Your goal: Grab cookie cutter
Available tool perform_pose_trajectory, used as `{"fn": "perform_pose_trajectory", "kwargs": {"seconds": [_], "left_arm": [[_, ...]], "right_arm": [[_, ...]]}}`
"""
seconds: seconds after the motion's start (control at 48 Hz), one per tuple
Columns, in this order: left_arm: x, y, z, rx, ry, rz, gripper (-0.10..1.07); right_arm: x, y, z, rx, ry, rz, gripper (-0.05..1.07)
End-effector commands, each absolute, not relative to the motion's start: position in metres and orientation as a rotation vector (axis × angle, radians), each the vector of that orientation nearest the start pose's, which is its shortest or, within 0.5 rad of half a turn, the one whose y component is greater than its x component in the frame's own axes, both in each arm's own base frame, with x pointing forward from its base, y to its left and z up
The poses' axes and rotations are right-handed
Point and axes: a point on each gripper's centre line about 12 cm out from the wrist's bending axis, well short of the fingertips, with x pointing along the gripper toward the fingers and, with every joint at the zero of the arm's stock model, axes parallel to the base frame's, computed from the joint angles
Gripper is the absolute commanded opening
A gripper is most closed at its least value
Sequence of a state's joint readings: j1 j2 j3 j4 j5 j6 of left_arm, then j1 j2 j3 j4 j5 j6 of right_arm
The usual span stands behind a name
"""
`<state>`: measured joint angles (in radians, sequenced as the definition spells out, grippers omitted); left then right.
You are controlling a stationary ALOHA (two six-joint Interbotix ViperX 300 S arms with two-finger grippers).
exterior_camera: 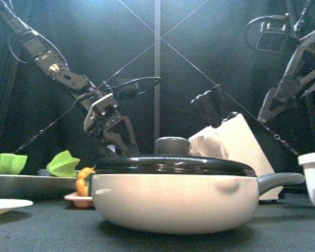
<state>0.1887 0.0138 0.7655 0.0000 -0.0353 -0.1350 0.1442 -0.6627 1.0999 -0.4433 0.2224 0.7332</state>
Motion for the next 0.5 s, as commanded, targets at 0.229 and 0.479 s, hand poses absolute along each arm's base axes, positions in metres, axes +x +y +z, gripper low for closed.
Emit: {"fn": "perform_pose_trajectory", "kwargs": {"seconds": [0.229,0.479], "left_arm": [[0.3639,0.0712,0.1454,-0.198,0.695,0.233,0.89],[0.3640,0.0707,0.1454,-0.196,0.695,0.231,0.78]], "right_arm": [[0.2302,0.0217,0.2058,0.216,0.624,-0.046,1.00],[0.2300,0.0214,0.2048,0.216,0.627,-0.048,1.00]]}}
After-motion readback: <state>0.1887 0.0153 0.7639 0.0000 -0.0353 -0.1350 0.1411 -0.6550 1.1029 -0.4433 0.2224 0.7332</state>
